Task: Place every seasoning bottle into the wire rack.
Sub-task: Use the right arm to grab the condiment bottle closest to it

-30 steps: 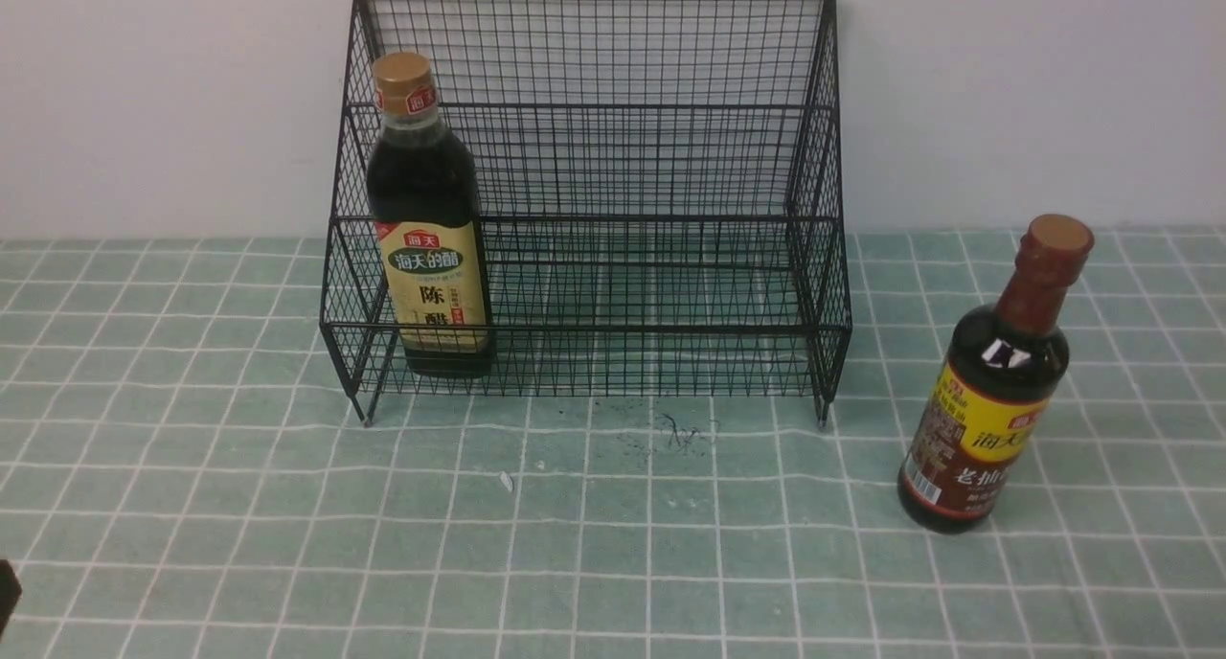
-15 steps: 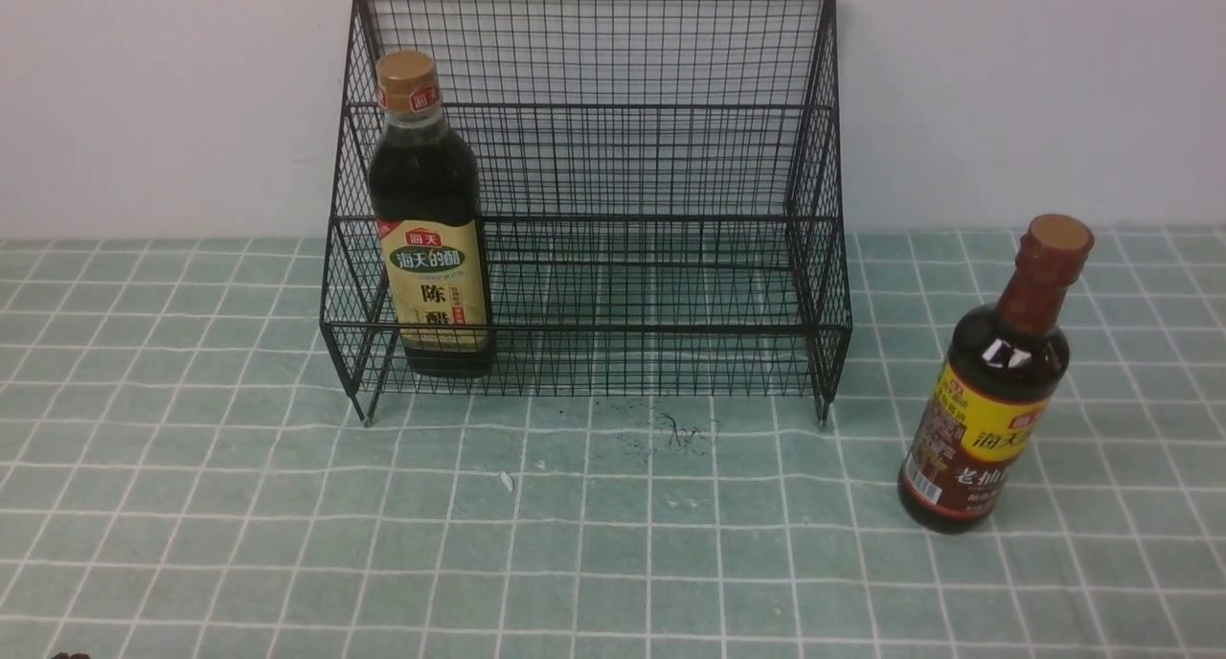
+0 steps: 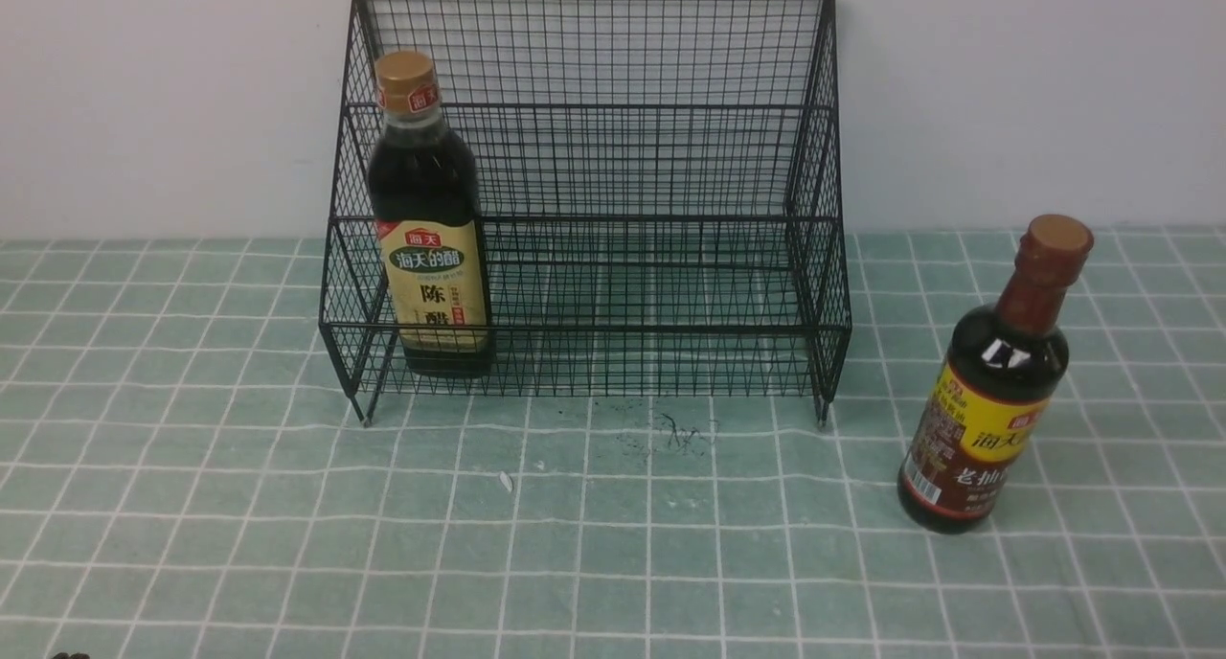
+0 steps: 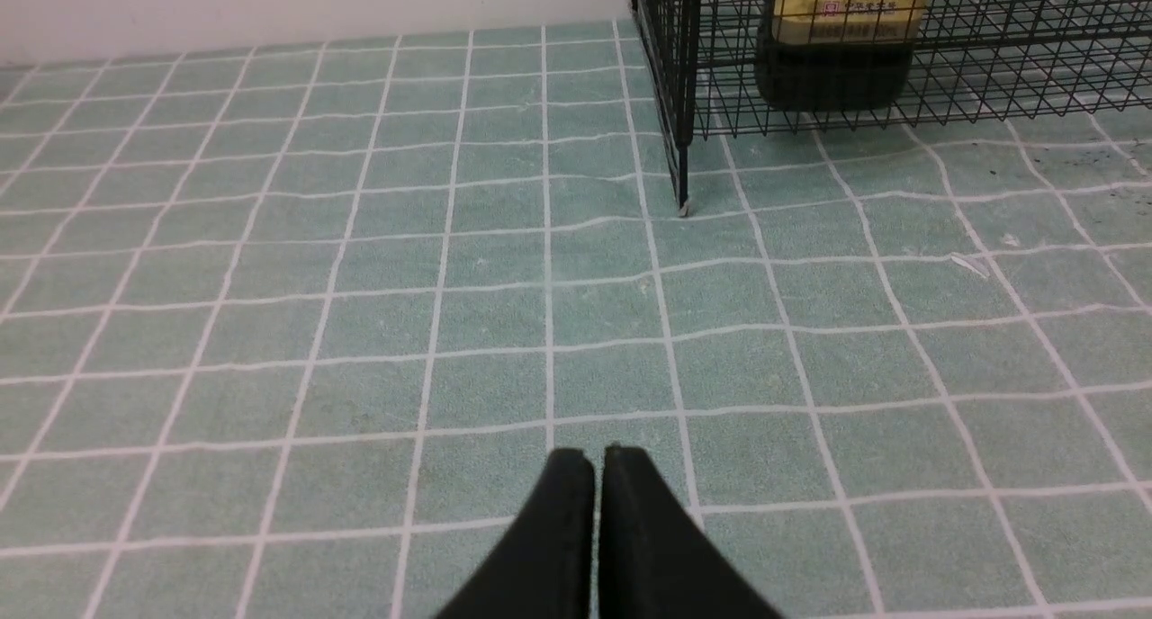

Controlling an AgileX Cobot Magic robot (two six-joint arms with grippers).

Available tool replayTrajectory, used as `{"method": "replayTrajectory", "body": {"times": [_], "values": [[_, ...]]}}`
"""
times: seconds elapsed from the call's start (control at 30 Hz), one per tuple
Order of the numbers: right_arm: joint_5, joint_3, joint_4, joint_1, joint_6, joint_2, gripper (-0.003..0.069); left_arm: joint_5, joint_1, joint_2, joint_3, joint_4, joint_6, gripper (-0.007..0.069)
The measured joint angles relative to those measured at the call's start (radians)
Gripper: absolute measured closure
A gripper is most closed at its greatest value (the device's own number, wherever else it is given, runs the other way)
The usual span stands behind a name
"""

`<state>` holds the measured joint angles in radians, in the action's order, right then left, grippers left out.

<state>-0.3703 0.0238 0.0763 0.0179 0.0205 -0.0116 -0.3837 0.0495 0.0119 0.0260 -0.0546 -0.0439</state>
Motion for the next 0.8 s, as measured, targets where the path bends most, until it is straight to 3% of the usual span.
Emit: {"method": "replayTrajectory", "body": {"times": [0.43,0.8], "values": [[0.001,0.0,0.005,0.0,-0.005,0.0,0.0676,0.0,0.0,0.0,0.0,0.0,0.0,0.0631],[0.425,0.005,0.505,0.0,-0.087,0.0,0.0676,0.0,0.0,0.0,0.0,0.0,0.0,0.0631]]}}
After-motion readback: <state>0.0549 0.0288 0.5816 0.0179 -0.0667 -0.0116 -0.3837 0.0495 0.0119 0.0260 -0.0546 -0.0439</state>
